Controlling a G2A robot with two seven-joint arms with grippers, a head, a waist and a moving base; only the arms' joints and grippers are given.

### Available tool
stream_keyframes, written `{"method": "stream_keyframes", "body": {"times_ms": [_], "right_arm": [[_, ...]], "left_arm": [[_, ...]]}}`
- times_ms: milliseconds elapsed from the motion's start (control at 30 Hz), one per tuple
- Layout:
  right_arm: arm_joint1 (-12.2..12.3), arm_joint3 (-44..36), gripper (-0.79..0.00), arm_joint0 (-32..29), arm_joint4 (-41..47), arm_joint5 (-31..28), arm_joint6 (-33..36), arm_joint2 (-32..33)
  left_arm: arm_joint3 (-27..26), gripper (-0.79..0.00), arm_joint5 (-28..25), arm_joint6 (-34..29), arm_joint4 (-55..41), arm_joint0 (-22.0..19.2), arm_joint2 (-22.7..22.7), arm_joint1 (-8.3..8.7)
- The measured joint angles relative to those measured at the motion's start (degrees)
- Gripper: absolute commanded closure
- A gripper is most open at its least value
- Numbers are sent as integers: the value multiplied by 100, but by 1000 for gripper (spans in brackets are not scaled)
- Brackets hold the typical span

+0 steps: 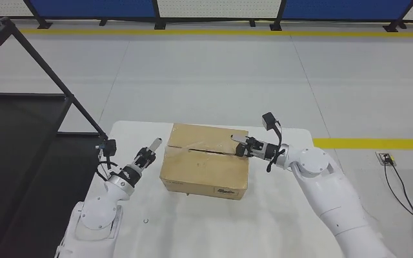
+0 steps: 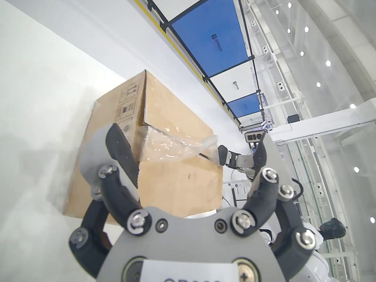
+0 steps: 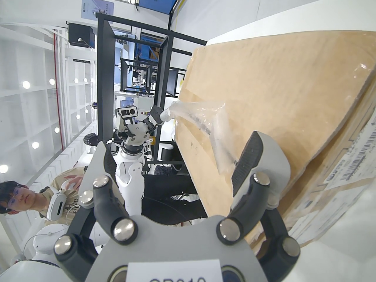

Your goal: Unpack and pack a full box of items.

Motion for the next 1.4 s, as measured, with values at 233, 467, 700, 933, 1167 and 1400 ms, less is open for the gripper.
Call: {"method": "stream_keyframes", "body": {"times_ms": [233, 467, 700, 933, 1167, 1400], "right_arm": [[-12, 189, -785, 101, 121, -139, 288, -16], [-15, 309, -785, 143, 210, -244, 402, 0], [7, 386, -785, 160, 347, -412, 592, 82], [7, 396, -785, 148, 326, -542, 361, 112], [113, 131, -785, -5, 124, -933, 550, 283], [164, -359, -785, -276, -244, -744, 327, 253]], "left_arm": [[437, -785, 372, -151, -499, -527, 335, -40], [1088, -785, 530, -187, -574, -1088, 651, -68], [1425, -785, 546, -90, -546, -1320, 885, -89], [1484, -785, 496, -19, -606, -1363, 939, -85], [1393, -785, 410, 48, -648, -1296, 933, -69], [1260, -785, 283, 163, -792, -1235, 862, -53]]}}
